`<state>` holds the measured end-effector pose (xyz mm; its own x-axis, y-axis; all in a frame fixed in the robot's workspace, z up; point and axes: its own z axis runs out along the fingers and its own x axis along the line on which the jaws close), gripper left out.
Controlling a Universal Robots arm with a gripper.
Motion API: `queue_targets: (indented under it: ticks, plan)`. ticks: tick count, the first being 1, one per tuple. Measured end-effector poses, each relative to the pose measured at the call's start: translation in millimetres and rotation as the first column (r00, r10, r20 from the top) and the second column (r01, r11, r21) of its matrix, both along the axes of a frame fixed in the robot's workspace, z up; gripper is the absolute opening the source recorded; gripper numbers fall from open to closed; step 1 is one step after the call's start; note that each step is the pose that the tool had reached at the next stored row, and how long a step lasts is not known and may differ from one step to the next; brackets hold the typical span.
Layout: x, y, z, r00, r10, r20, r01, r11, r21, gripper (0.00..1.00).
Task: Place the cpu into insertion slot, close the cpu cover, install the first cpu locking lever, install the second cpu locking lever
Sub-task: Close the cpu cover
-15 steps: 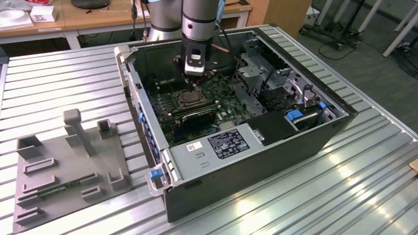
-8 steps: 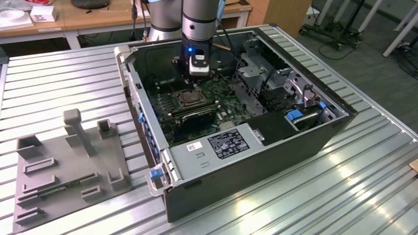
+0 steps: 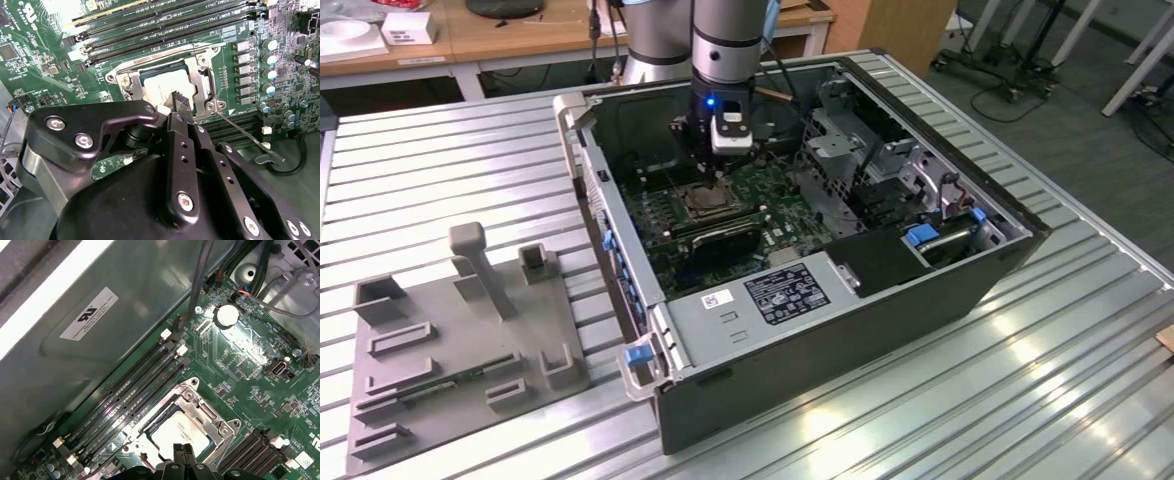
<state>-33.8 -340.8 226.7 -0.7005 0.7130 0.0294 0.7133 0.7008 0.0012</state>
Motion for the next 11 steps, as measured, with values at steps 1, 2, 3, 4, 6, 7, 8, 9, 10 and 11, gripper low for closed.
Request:
queue_targets:
  ticks: [1, 2, 3, 4, 6, 7, 8, 9, 10, 11]
  plan:
    - [0.0, 0.0, 0.0, 1.0000, 0.000, 0.0000, 0.000, 1.0000, 0.0000, 0.11]
    - [0.0, 0.0, 0.0, 1.0000, 0.000, 0.0001, 0.000, 1.0000, 0.0000, 0.11]
    - [0.0, 0.0, 0.0, 1.0000, 0.000, 0.0000, 0.000, 1.0000, 0.0000, 0.11]
    - [0.0, 0.0, 0.0, 1.0000, 0.000, 0.0000, 0.000, 1.0000, 0.0000, 0.11]
    - [0.0, 0.0, 0.0, 1.0000, 0.000, 0.0000, 0.000, 1.0000, 0.0000, 0.11]
    - [0.0, 0.0, 0.0, 1.0000, 0.001, 0.0000, -0.001, 1.0000, 0.0001, 0.11]
    - [0.0, 0.0, 0.0, 1.0000, 0.005, 0.0001, -0.005, 1.0000, 0.0002, 0.11]
    - [0.0, 0.0, 0.0, 0.9999, 0.012, 0.0000, -0.012, 0.9999, 0.0001, 0.11]
    - [0.0, 0.0, 0.0, 0.9997, 0.023, 0.0000, -0.023, 0.9997, 0.0001, 0.11]
    - [0.0, 0.0, 0.0, 0.9993, 0.037, 0.0000, -0.037, 0.9993, 0.0001, 0.11]
